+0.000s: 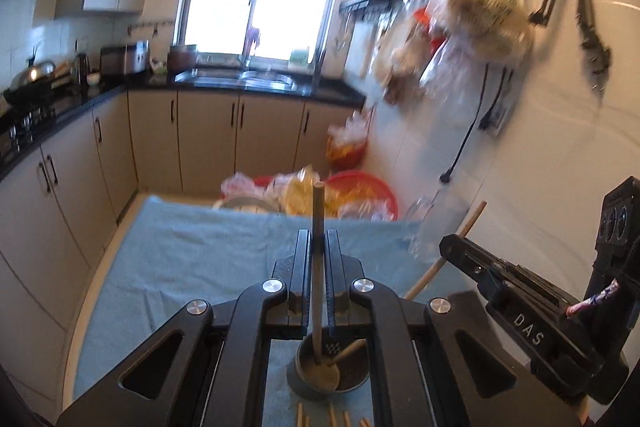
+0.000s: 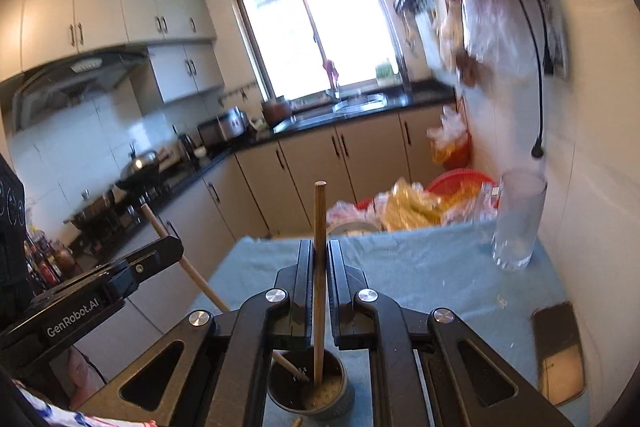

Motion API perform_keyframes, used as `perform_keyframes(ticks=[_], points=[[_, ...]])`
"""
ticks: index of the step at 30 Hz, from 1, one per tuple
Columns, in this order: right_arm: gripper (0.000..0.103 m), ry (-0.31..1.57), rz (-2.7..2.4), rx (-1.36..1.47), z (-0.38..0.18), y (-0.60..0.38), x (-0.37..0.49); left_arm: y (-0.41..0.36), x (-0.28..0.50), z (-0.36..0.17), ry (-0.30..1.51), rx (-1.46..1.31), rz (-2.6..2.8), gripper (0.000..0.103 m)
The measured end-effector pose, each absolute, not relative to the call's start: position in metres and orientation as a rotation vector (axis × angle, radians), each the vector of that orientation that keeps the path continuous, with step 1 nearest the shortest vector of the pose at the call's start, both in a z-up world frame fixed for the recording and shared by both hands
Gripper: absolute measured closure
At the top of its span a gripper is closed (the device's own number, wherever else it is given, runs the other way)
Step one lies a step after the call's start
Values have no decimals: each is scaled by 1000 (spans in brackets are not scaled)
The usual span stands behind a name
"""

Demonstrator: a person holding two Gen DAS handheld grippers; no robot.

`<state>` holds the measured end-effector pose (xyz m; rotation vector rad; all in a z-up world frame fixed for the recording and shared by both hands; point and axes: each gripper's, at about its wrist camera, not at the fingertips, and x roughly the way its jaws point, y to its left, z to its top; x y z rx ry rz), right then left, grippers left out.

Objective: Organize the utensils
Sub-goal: 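Open the left tool while the right tool opens, dropping chopsticks into the cup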

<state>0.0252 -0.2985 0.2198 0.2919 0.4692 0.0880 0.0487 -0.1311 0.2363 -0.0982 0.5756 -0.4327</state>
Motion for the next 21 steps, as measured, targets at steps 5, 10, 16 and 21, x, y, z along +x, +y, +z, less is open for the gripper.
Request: perform_keyframes(ticks=[5, 10, 16, 21], points=[[96, 550, 87, 288, 186, -298, 37, -129, 58, 207, 659, -108, -438, 97], [96, 587, 74, 300, 170, -306, 45, -125, 55, 200, 661, -114, -421, 96], [75, 597, 73, 310, 171, -309, 45, -114, 41, 211, 613, -124, -401, 61], [62, 579, 57, 295, 181, -307, 40, -97, 23, 222, 578, -112, -380, 59]])
